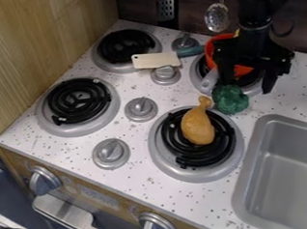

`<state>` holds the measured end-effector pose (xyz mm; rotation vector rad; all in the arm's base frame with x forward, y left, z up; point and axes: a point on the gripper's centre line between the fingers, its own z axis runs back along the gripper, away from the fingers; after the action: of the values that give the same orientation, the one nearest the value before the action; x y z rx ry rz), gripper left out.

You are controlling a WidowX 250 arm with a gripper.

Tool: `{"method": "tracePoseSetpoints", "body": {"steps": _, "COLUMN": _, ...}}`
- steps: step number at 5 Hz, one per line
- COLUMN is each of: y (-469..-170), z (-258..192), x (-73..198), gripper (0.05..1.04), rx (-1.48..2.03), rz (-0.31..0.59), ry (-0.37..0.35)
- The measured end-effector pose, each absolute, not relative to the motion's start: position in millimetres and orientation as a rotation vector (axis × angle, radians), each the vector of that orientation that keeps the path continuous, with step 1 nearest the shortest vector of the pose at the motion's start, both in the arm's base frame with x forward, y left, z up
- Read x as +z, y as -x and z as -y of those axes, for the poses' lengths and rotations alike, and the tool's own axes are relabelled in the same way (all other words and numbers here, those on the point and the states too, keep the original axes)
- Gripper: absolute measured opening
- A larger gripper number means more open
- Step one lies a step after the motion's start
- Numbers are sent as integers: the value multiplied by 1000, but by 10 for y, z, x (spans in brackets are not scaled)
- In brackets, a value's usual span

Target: Put the green bell peper in left side burner.

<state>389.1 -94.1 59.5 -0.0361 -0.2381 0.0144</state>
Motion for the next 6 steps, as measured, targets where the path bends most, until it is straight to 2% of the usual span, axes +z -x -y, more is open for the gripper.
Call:
{"method": "tracePoseSetpoints", "body": {"steps": 3, "y": -3855, "z": 942, "x": 547, "gripper": 1001, "rx": 51, "rz": 175, "ry": 4}}
{"method": "tracePoseSetpoints", "body": {"steps": 5, "y": -3878, "z": 1016, "x": 482, "gripper": 1001, "rx": 52, "rz": 173, "ry": 43}}
{"method": "tracePoseSetpoints", "body": {"steps": 6, "y": -3882, "z": 1033, "x": 394, "gripper": 936, "rx": 49, "rz": 162, "ry": 53}}
